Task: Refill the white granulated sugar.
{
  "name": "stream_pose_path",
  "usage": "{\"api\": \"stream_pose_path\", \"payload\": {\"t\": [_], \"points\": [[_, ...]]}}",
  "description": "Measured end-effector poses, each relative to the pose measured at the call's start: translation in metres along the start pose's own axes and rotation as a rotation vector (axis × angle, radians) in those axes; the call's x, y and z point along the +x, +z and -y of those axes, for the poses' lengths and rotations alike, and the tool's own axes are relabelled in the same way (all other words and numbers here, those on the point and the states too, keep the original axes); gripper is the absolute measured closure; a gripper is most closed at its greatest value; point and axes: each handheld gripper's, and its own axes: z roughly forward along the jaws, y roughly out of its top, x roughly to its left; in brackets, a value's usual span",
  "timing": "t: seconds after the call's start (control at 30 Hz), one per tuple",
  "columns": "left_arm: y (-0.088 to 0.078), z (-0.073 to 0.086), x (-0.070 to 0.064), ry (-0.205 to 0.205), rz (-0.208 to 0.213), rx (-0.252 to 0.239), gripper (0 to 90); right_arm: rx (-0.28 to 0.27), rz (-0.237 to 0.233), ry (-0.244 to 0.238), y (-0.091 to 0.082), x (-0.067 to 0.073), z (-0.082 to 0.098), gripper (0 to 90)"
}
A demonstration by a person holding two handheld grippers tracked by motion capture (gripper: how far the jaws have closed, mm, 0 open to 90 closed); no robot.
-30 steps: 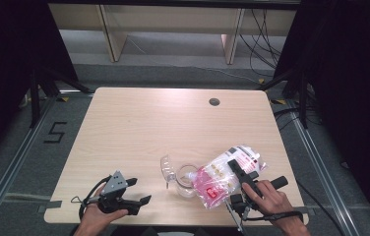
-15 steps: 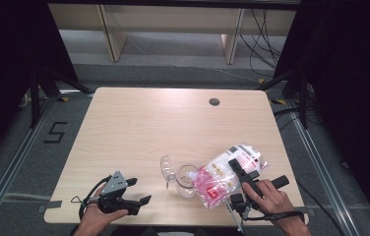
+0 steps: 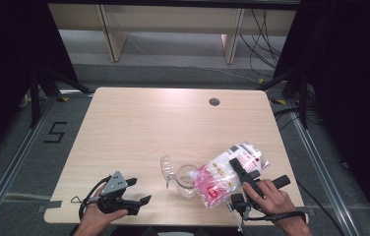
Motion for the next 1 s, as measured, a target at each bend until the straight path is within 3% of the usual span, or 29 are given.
{"api": "stream_pose_path", "payload": {"t": [0.17,0.27,0.3,0.47,0.53,0.7,0.97,1.0], "points": [[-0.0017,-0.0012,0.0006,0.028,-0.002,0.011,19.8,0.002,0.003,0.012,0.0000,0.0034,-0.0004,57.9],[-0.0017,-0.0013,0.0006,0.025,-0.003,0.010,19.9,0.001,0.001,0.003,-0.0003,0.0031,-0.0016,58.0],[-0.0016,-0.0013,0.0008,0.025,0.003,0.008,19.9,-0.016,0.012,-0.028,0.0007,0.0007,-0.0021,58.1],[-0.0016,-0.0013,0.0007,0.026,-0.001,0.011,19.9,-0.010,0.010,-0.037,0.0000,-0.0005,-0.0018,58.2],[-0.0008,-0.0008,0.0001,0.007,0.003,0.009,19.9,0.003,0.008,-0.021,-0.0007,0.0011,-0.0013,58.3],[-0.0004,-0.0007,-0.0001,0.001,0.003,0.005,19.9,0.011,0.009,-0.056,-0.0020,-0.0020,-0.0005,58.4],[0.0000,-0.0007,-0.0001,0.000,0.005,0.007,19.9,0.013,0.009,-0.049,-0.0022,-0.0026,-0.0007,58.6],[0.0004,-0.0004,-0.0001,-0.001,0.003,0.002,19.9,0.014,0.013,-0.075,-0.0022,-0.0033,-0.0004,58.7]]}}
